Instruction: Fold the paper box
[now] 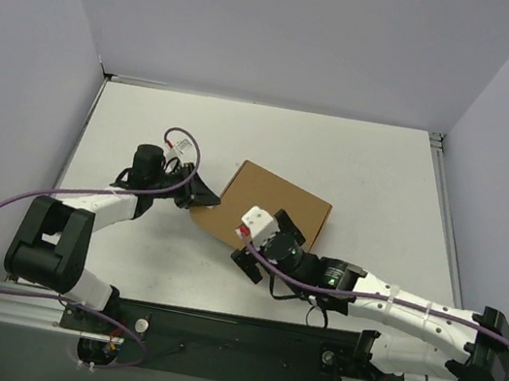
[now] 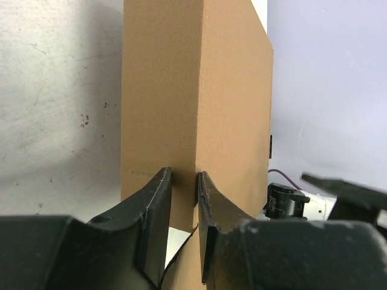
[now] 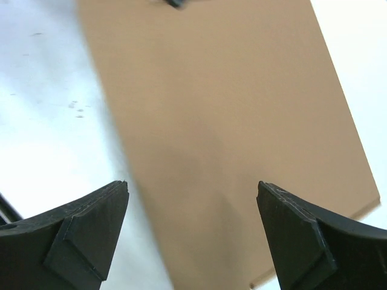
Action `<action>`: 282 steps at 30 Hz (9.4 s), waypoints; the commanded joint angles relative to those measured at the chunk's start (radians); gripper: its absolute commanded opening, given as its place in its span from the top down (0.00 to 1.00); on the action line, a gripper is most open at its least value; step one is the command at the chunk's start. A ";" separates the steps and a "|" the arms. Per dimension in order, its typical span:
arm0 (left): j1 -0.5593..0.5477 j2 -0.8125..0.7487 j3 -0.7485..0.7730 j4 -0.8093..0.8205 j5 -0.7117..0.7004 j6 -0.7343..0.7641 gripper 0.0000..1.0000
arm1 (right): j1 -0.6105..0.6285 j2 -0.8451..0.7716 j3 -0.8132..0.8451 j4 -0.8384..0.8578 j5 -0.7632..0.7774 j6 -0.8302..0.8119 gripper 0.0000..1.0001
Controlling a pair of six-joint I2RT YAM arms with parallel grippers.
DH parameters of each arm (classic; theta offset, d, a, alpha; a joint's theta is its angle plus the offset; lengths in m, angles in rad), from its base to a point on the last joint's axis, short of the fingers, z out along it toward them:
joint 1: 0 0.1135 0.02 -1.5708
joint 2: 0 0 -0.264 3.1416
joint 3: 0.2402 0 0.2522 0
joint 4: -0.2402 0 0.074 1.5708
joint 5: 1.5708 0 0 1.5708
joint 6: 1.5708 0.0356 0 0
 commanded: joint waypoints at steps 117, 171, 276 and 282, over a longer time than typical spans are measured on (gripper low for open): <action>-0.034 -0.089 0.516 -0.441 0.318 0.910 0.05 | -0.527 0.649 1.080 -1.134 -0.915 -0.355 1.00; -0.106 -0.351 0.266 -0.377 0.070 1.011 1.00 | -0.895 -0.178 0.321 -0.583 -0.718 0.133 0.31; -0.641 -0.396 0.059 -0.250 -0.978 0.372 1.00 | -0.249 -0.028 0.196 -0.291 0.415 0.429 1.00; -0.663 -0.410 0.031 -0.289 -1.001 0.349 1.00 | -0.251 -0.029 0.192 -0.291 0.424 0.426 1.00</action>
